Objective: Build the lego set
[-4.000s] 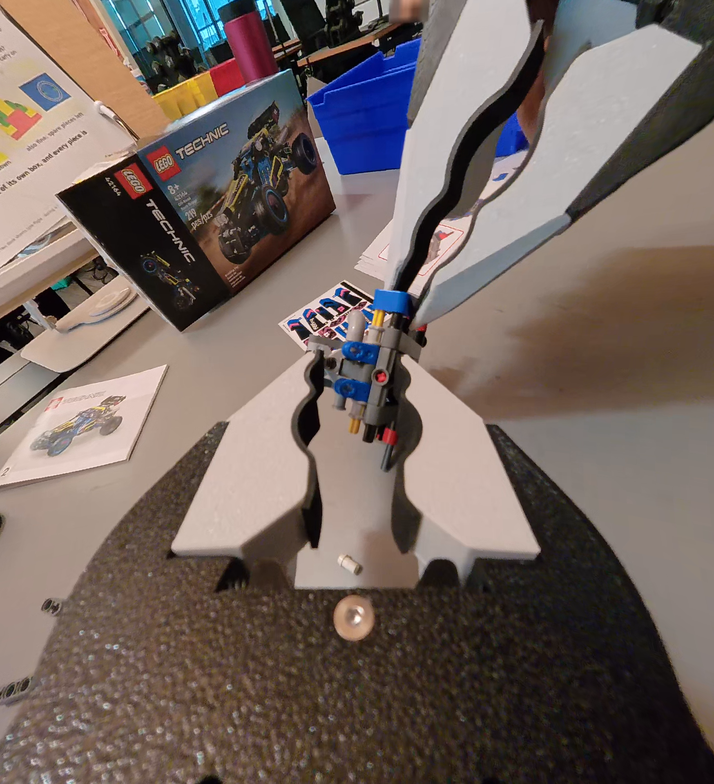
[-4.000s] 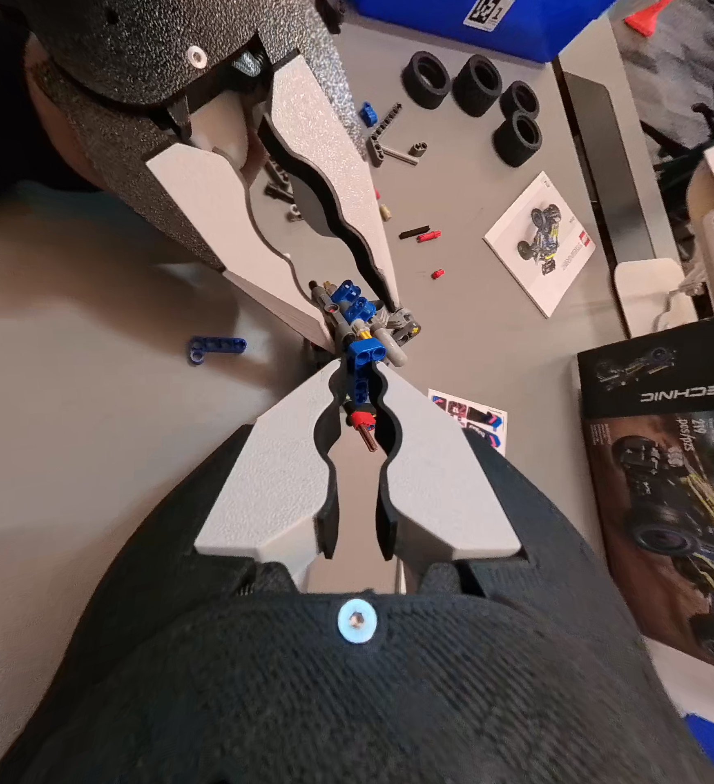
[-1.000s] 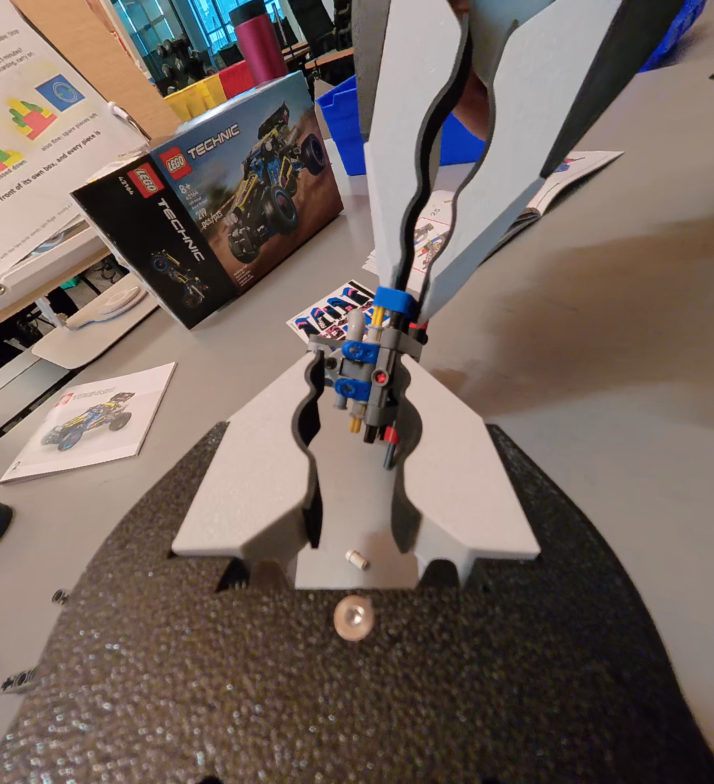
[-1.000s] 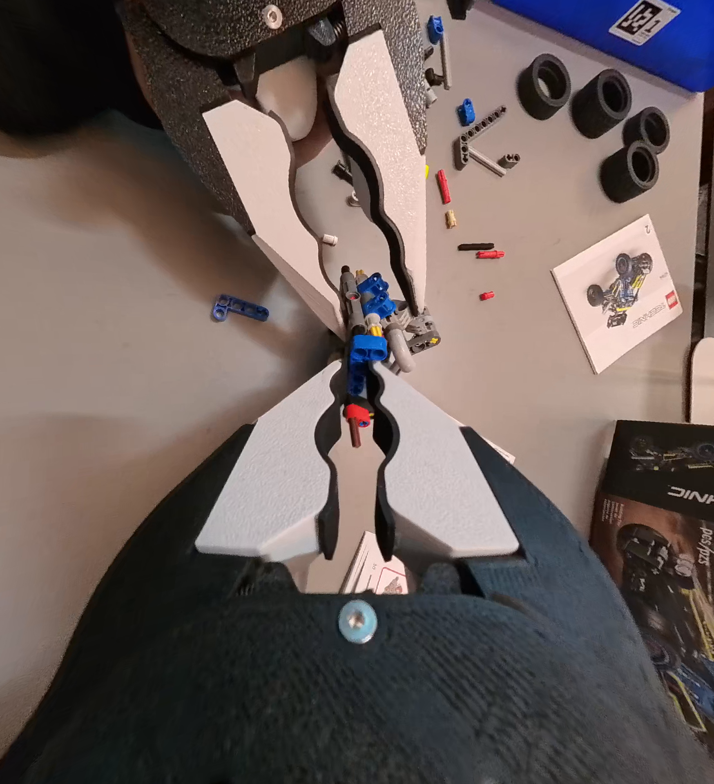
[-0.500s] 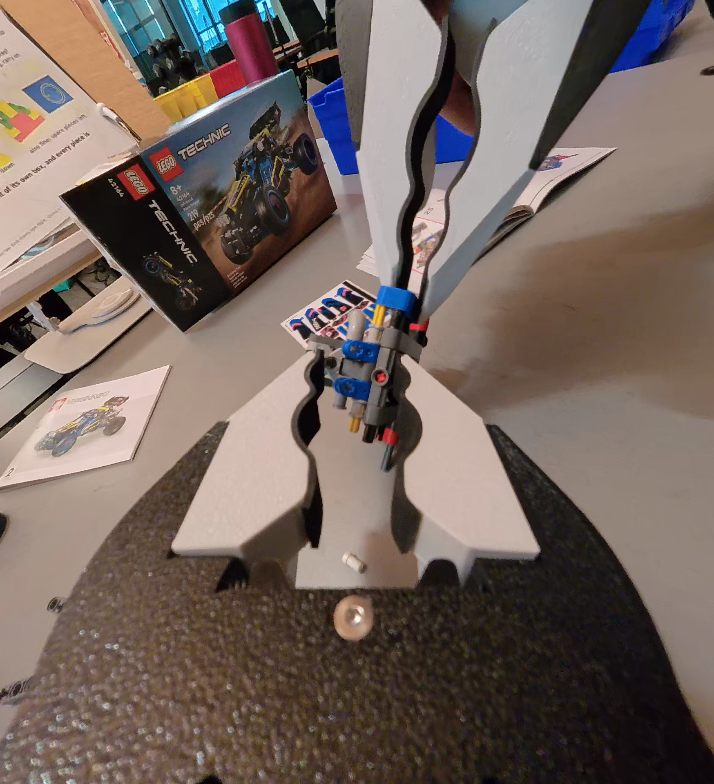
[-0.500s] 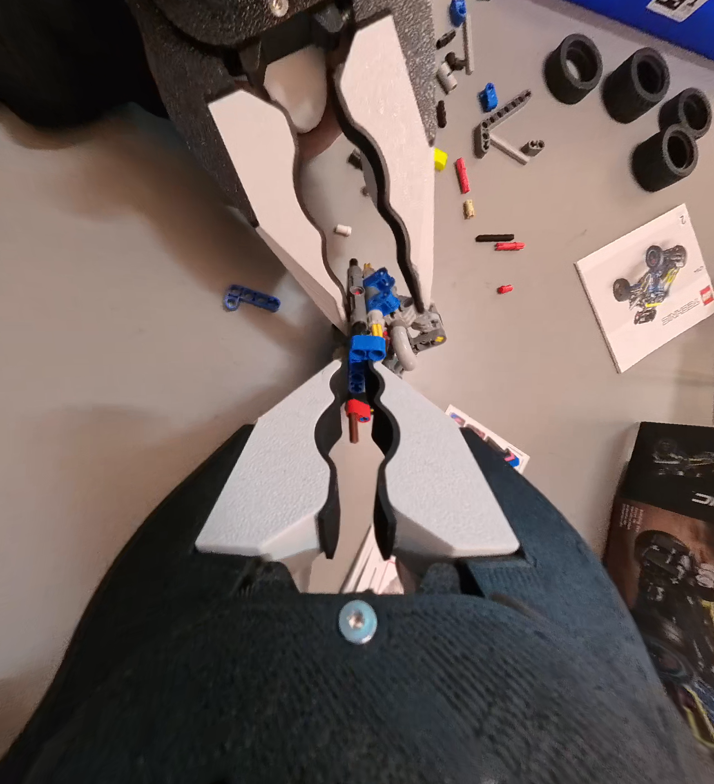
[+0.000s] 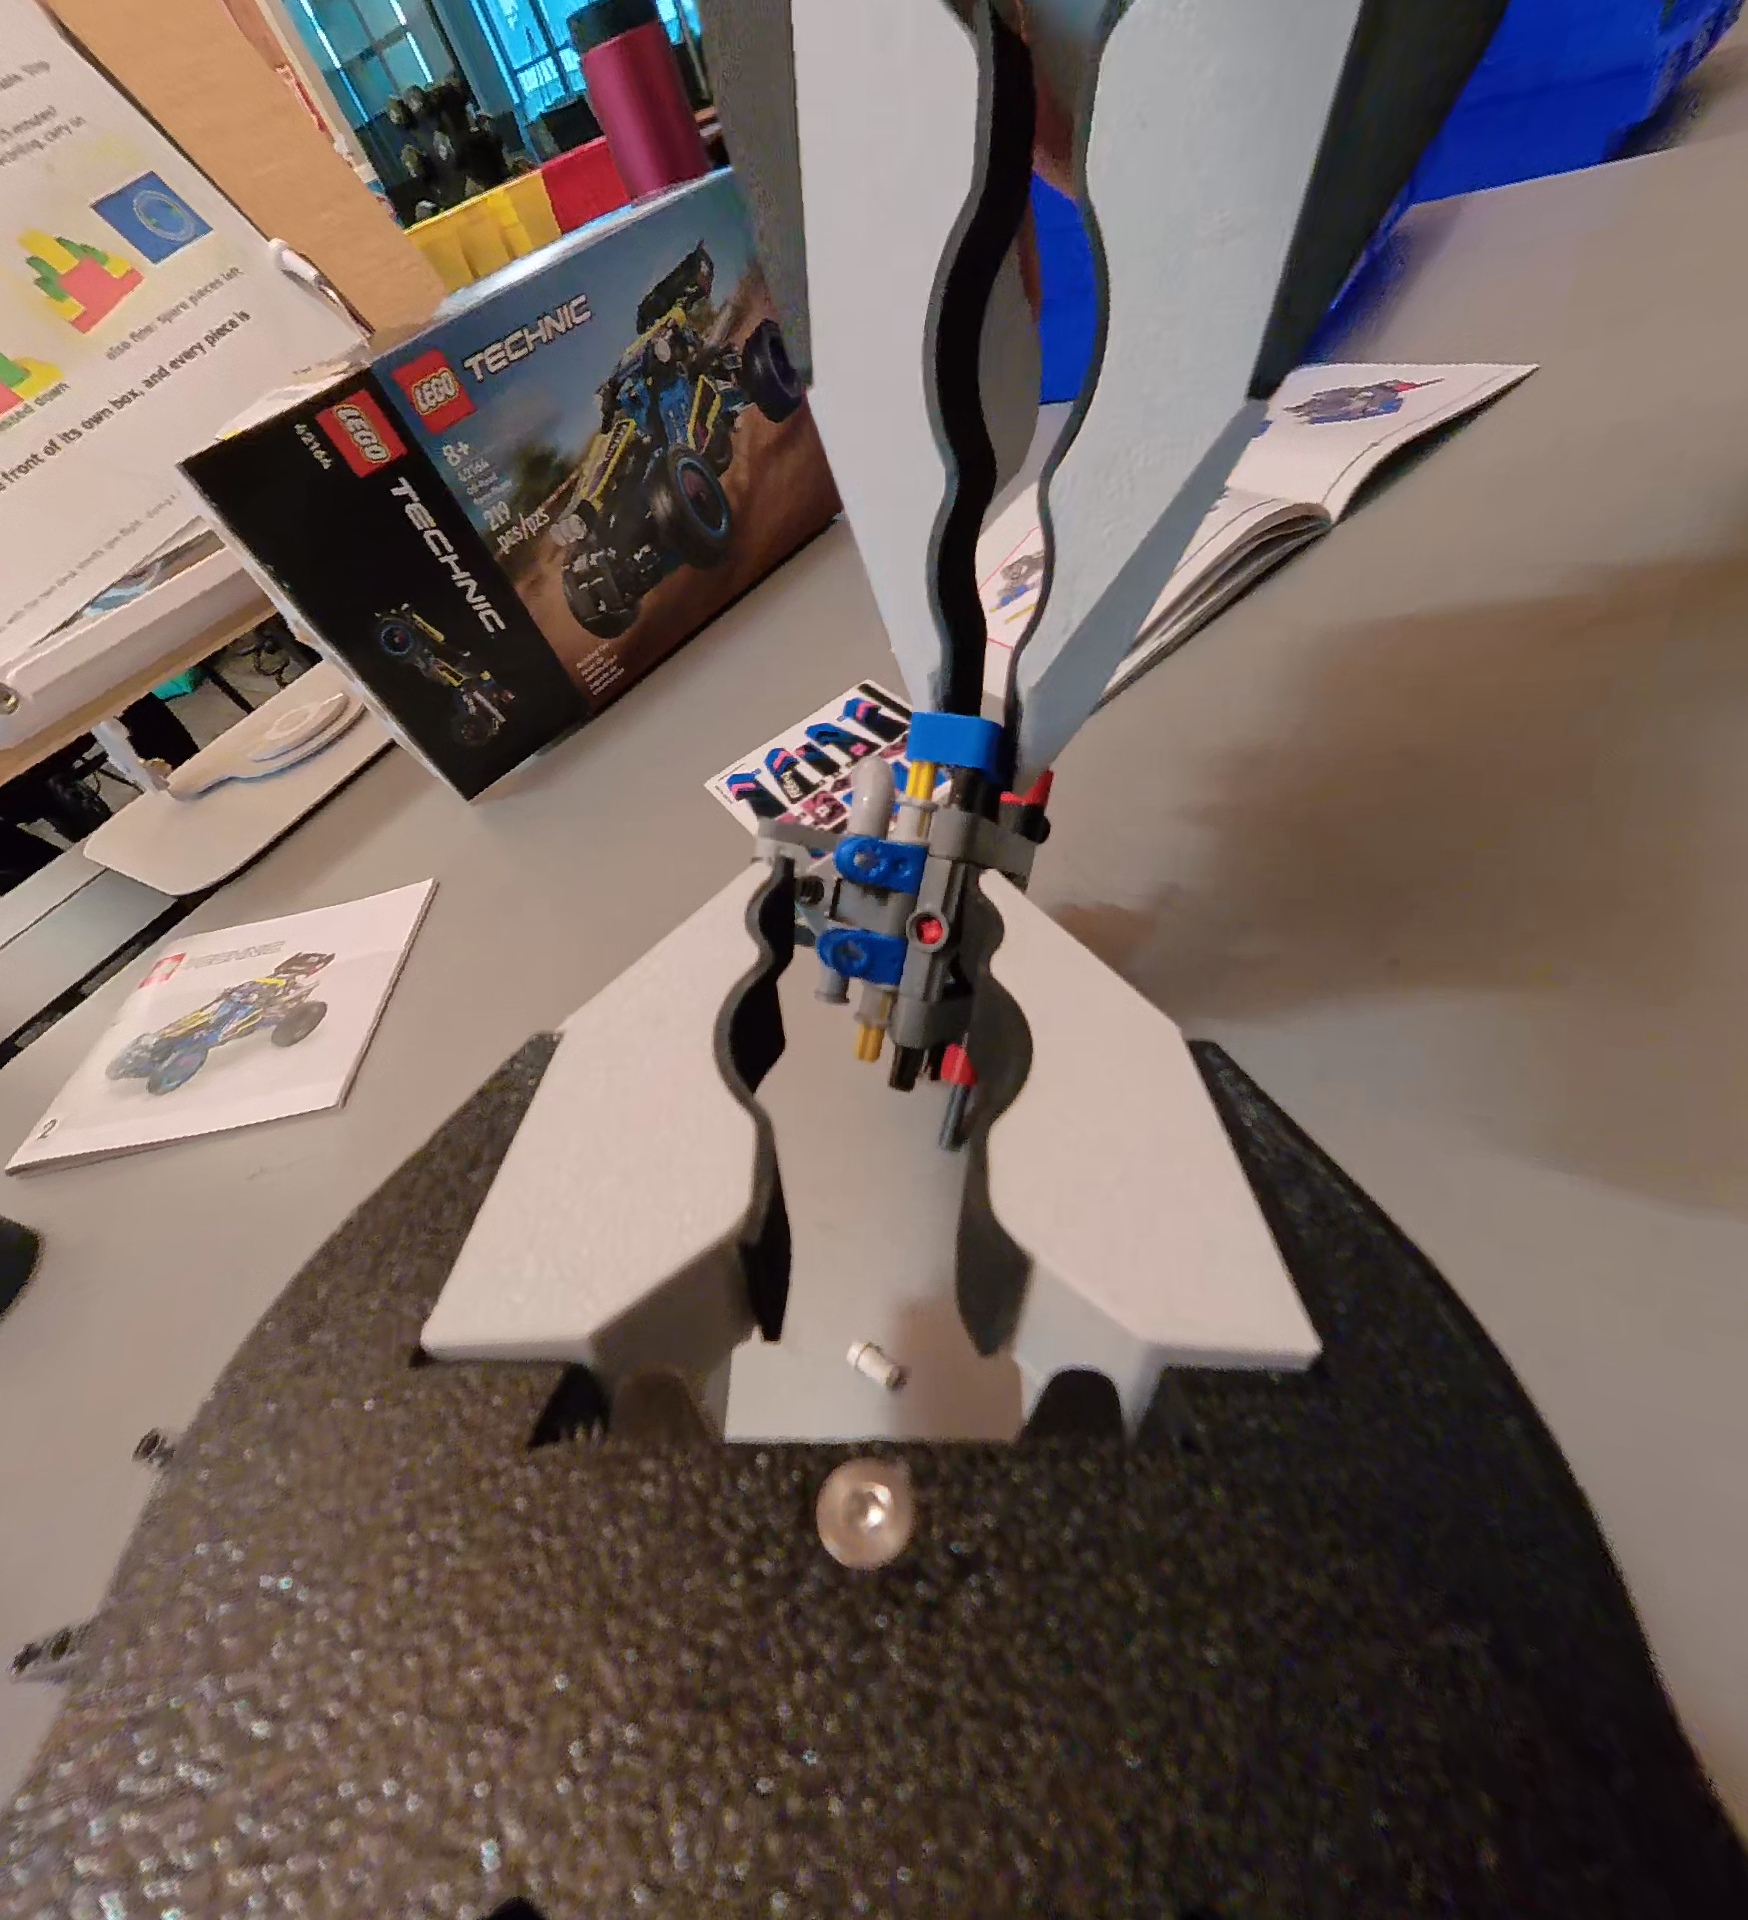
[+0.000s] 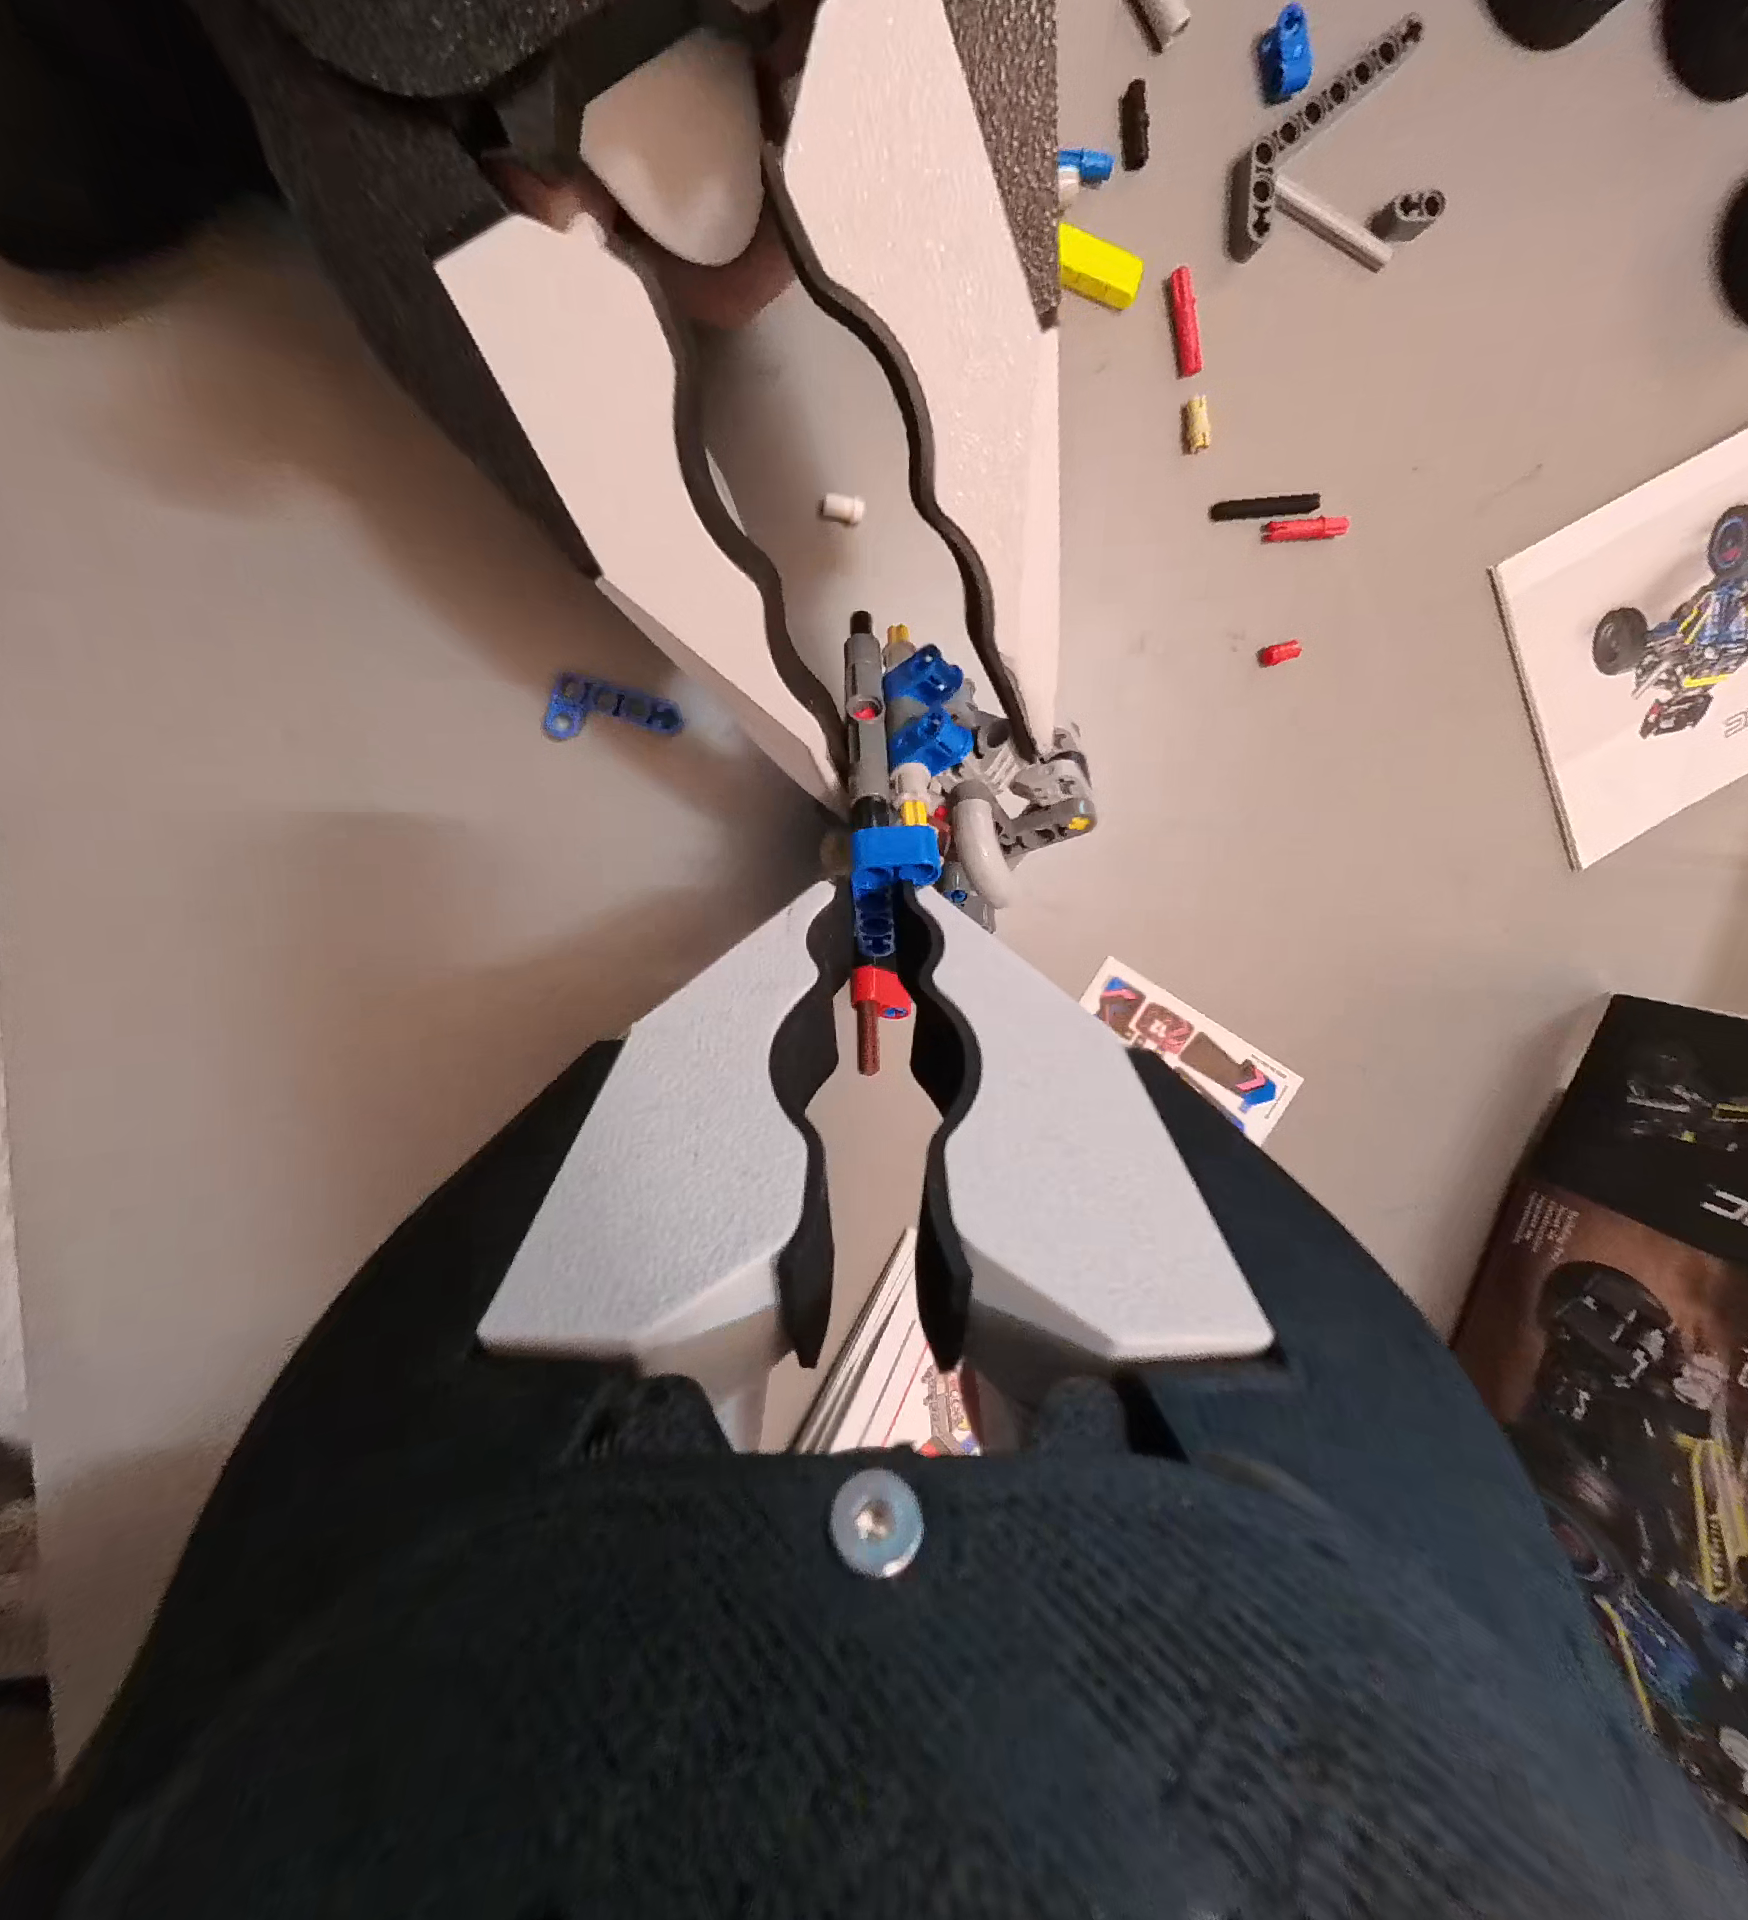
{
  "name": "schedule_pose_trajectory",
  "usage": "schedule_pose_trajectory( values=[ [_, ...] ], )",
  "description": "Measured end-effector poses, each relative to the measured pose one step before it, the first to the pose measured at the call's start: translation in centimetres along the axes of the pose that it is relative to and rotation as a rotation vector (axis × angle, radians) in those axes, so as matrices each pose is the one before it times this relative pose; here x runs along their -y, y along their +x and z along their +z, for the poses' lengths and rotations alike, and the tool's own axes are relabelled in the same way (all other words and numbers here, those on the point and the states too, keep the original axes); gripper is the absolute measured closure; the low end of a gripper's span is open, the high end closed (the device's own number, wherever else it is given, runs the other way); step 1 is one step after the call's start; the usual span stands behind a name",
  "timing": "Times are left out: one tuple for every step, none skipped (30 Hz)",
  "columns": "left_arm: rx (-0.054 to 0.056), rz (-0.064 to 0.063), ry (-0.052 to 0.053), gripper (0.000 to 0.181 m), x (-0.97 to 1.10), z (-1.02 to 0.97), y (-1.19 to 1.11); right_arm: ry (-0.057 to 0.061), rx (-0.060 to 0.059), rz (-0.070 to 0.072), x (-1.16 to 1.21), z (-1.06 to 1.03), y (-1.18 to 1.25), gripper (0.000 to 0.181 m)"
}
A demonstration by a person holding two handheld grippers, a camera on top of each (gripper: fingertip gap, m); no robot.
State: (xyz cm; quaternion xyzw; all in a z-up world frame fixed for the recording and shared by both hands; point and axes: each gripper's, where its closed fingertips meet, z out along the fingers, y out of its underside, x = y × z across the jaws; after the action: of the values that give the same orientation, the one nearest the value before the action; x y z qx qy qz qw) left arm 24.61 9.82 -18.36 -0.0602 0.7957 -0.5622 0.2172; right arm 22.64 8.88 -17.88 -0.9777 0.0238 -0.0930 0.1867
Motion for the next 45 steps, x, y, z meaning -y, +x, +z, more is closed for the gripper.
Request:
schedule_pose_trajectory(
  values=[
    [0.0069, 0.0037, -0.0046, 0.152, -0.123, -0.074, -0.132, -0.0061, -0.0225, 0.0017, 0.082, 0.168, 0.096, 0.175],
    [0.0011, 0.0054, -0.0016, 0.152, -0.038, -0.031, -0.015, -0.0097, -0.0240, -0.0066, -0.023, 0.083, 0.029, 0.175],
    [-0.0017, 0.0041, 0.0010, 0.152, 0.031, 0.032, 0.060, -0.0186, -0.0195, -0.0135, -0.137, -0.028, -0.061, 0.175],
    [0.0000, 0.0024, -0.0004, 0.152, 0.032, 0.062, 0.041, -0.0254, -0.0237, -0.0115, -0.131, -0.037, 0.009, 0.175],
    [0.0019, -0.0003, -0.0015, 0.152, 0.001, 0.041, -0.005, -0.0272, -0.0296, -0.0121, -0.064, -0.005, 0.066, 0.175],
    [0.0020, -0.0028, -0.0009, 0.152, -0.009, 0.003, -0.038, -0.0219, -0.0294, -0.0078, -0.005, 0.035, 0.087, 0.175],
    [0.0013, -0.0042, -0.0002, 0.152, -0.027, -0.010, -0.056, -0.0129, -0.0234, 0.0024, 0.019, 0.018, 0.070, 0.175],
    [0.0009, -0.0020, -0.0003, 0.152, -0.008, -0.005, -0.043, 0.0003, -0.0148, 0.0033, 0.009, 0.024, 0.069, 0.175],
    [0.0001, 0.0003, -0.0001, 0.152, 0.001, 0.013, -0.009, 0.0159, 0.0015, 0.0047, 0.003, 0.013, -0.003, 0.175],
    [0.0003, -0.0007, 0.0002, 0.152, 0.009, 0.023, -0.002, 0.0282, 0.0155, 0.0152, -0.025, -0.017, -0.024, 0.175],
    [0.0017, -0.0041, -0.0003, 0.152, 0.001, 0.025, -0.039, 0.0337, 0.0224, 0.0295, 0.037, -0.004, 0.043, 0.175],
    [-0.0010, -0.0085, 0.0000, 0.152, -0.012, -0.009, -0.063, 0.0312, 0.0201, 0.0165, 0.079, -0.003, 0.070, 0.175],
    [-0.0042, -0.0077, 0.0012, 0.152, 0.009, -0.025, -0.025, 0.0304, 0.0173, -0.0097, 0.087, -0.027, -0.006, 0.175],
    [-0.0024, -0.0059, 0.0011, 0.152, 0.014, -0.027, -0.008, 0.0253, 0.0169, -0.0114, 0.084, -0.051, -0.014, 0.175],
    [-0.0001, -0.0069, -0.0003, 0.152, -0.006, -0.016, -0.056, 0.0172, 0.0196, 0.0026, 0.078, 0.002, 0.041, 0.175],
    [-0.0019, -0.0061, -0.0008, 0.152, -0.013, 0.001, -0.027, 0.0110, 0.0279, 0.0100, 0.040, 0.007, 0.011, 0.175],
    [-0.0051, -0.0055, 0.0001, 0.152, 0.003, 0.015, 0.018, 0.0081, 0.0398, 0.0095, 0.000, -0.032, -0.090, 0.176],
    [-0.0066, -0.0091, 0.0002, 0.152, 0.020, 0.026, 0.022, 0.0085, 0.0401, 0.0126, 0.008, -0.053, -0.058, 0.176],
    [-0.0063, -0.0111, -0.0005, 0.152, 0.008, 0.033, 0.004, 0.0044, 0.0347, 0.0108, 0.002, -0.039, -0.004, 0.176],
    [-0.0035, -0.0082, -0.0013, 0.152, -0.008, 0.013, -0.016, 0.0052, 0.0295, 0.0051, 0.009, -0.010, 0.002, 0.176],
    [-0.0019, -0.0061, -0.0015, 0.152, -0.020, -0.007, -0.027, 0.0067, 0.0242, 0.0055, 0.031, 0.029, 0.018, 0.176],
    [-0.0029, -0.0052, -0.0014, 0.152, -0.017, -0.010, -0.011, 0.0038, 0.0191, 0.0041, 0.038, 0.008, -0.014, 0.176],
    [-0.0035, -0.0036, -0.0008, 0.152, -0.013, -0.031, -0.003, 0.0023, 0.0102, -0.0083, 0.043, 0.024, -0.025, 0.176],
    [-0.0034, -0.0024, 0.0002, 0.152, -0.008, -0.030, 0.009, 0.0035, 0.0054, -0.0148, 0.035, 0.004, -0.021, 0.177],
    [-0.0033, -0.0009, 0.0005, 0.152, -0.006, 0.001, 0.042, -0.0009, 0.0107, -0.0060, -0.018, 0.026, -0.068, 0.176],
    [-0.0019, 0.0005, -0.0002, 0.152, 0.005, 0.016, 0.030, -0.0010, 0.0102, -0.0051, -0.037, -0.007, -0.027, 0.176],
    [-0.0012, -0.0001, -0.0014, 0.152, -0.010, 0.024, 0.009, 0.0011, 0.0077, -0.0130, -0.030, 0.006, -0.016, 0.177],
    [-0.0014, -0.0010, -0.0008, 0.152, 0.004, 0.017, 0.014, 0.0042, 0.0057, -0.0166, -0.016, -0.001, -0.004, 0.176],
    [-0.0013, -0.0019, 0.0007, 0.152, -0.003, -0.006, -0.015, 0.0081, 0.0050, -0.0151, 0.018, 0.003, 0.003, 0.177],
    [-0.0017, -0.0017, 0.0011, 0.152, -0.006, -0.004, -0.001, 0.0091, 0.0092, -0.0110, 0.015, 0.013, -0.018, 0.176],
    [-0.0017, -0.0004, 0.0004, 0.152, 0.001, -0.002, 0.014, 0.0097, 0.0093, -0.0080, 0.015, 0.011, -0.031, 0.177],
    [-0.0014, 0.0000, -0.0003, 0.152, -0.001, 0.007, 0.023, 0.0082, 0.0099, -0.0016, -0.010, -0.003, -0.017, 0.177],
    [-0.0012, 0.0001, -0.0001, 0.152, 0.001, 0.008, 0.020, 0.0065, 0.0113, 0.0074, -0.016, 0.004, -0.038, 0.177],
    [-0.0019, -0.0001, 0.0005, 0.152, 0.006, 0.007, 0.018, 0.0060, 0.0097, 0.0021, -0.004, -0.002, -0.037, 0.177],
    [-0.0027, -0.0021, 0.0001, 0.152, -0.004, 0.003, 0.021, 0.0059, 0.0052, -0.0037, 0.004, -0.008, -0.003, 0.177],
    [-0.0017, -0.0029, -0.0003, 0.152, -0.001, 0.005, -0.008, 0.0053, 0.0041, -0.0043, 0.013, -0.002, -0.003, 0.176],
    [-0.0008, -0.0019, -0.0002, 0.152, -0.009, 0.001, -0.006, 0.0050, 0.0042, -0.0050, -0.009, 0.008, 0.000, 0.176],
    [-0.0009, -0.0016, -0.0002, 0.152, 0.004, 0.010, -0.015, 0.0052, 0.0010, 0.0016, 0.019, 0.000, 0.039, 0.176],
    [-0.0010, -0.0009, 0.0000, 0.152, -0.005, -0.002, -0.001, 0.0026, 0.0026, 0.0113, -0.001, 0.003, -0.009, 0.176],
    [-0.0006, -0.0004, 0.0000, 0.152, -0.001, 0.007, -0.007, -0.0010, 0.0016, 0.0087, -0.001, -0.002, -0.001, 0.176],
    [-0.0003, -0.0015, -0.0002, 0.152, -0.004, 0.006, -0.004, -0.0016, -0.0022, 0.0003, 0.012, 0.012, 0.011, 0.176],
    [-0.0001, -0.0016, -0.0003, 0.152, 0.002, -0.010, -0.002, -0.0025, -0.0043, -0.0043, 0.002, 0.009, 0.014, 0.176],
    [0.0007, -0.0017, -0.0005, 0.152, -0.008, 0.004, -0.017, -0.0038, -0.0062, -0.0064, 0.009, 0.005, 0.017, 0.176],
    [0.0009, -0.0027, -0.0008, 0.152, -0.019, -0.012, -0.028, -0.0029, -0.0107, -0.0027, 0.047, 0.025, 0.055, 0.176],
    [0.0001, -0.0029, -0.0008, 0.152, -0.010, -0.011, -0.027, -0.0021, -0.0104, 0.0083, 0.053, 0.050, 0.035, 0.176]
  ],
)
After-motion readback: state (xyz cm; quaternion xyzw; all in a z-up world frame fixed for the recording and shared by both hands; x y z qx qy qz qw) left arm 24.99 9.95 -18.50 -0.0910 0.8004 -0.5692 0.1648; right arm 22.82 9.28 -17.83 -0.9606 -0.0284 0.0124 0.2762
